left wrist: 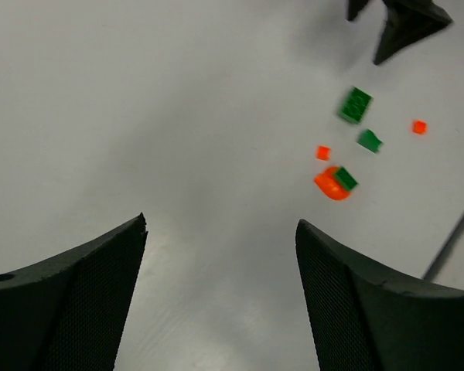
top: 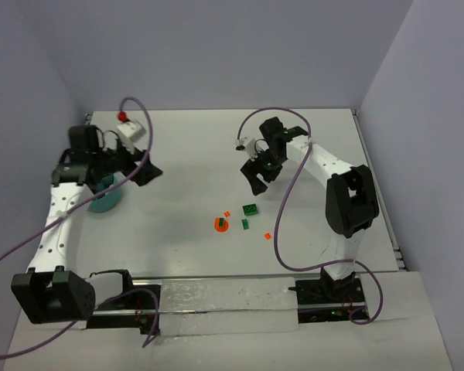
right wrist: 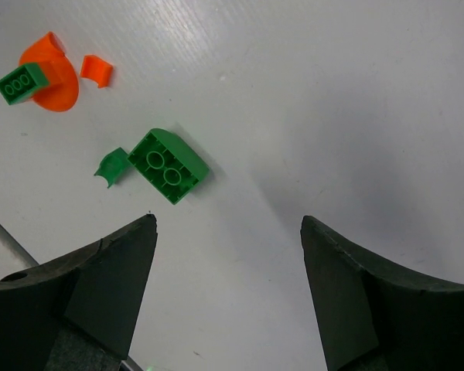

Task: Sort the legos into containers by color

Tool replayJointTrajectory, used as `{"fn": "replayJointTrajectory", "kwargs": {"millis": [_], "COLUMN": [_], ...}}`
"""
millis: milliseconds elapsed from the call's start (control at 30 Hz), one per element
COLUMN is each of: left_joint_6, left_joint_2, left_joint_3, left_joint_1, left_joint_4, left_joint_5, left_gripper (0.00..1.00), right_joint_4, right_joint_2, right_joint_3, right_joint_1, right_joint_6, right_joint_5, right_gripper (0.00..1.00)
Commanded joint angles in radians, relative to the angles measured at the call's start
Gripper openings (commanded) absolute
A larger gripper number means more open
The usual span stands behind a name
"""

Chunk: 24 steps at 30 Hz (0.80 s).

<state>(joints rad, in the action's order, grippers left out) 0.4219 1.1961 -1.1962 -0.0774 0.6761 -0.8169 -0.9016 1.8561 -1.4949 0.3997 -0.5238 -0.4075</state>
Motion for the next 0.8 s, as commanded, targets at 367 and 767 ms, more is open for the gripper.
{"fn": "replayJointTrajectory", "kwargs": {"millis": [367, 767], "left_joint_6": [-0.554, -0.831], "left_joint_2": [0.137, 0.385], "left_joint_3": [0.227, 0.103], "left_joint_1": [0.769, 0.965], "left_joint_4": [-0.333, -0.235], "left_joint_5": [0.616, 0.908], "left_gripper": [0.77, 0.6], "right_joint_4": [0.029, 0.025], "right_joint_2": [-0.056, -0.087], "right_joint_3": [0.136, 0.144], "right_joint_1": [-0.095, -0.171], "right_joint_6": [0.046, 0.1], "right_joint_5": [-0.001, -0.072], "right_gripper": [0.81, 0.81]}}
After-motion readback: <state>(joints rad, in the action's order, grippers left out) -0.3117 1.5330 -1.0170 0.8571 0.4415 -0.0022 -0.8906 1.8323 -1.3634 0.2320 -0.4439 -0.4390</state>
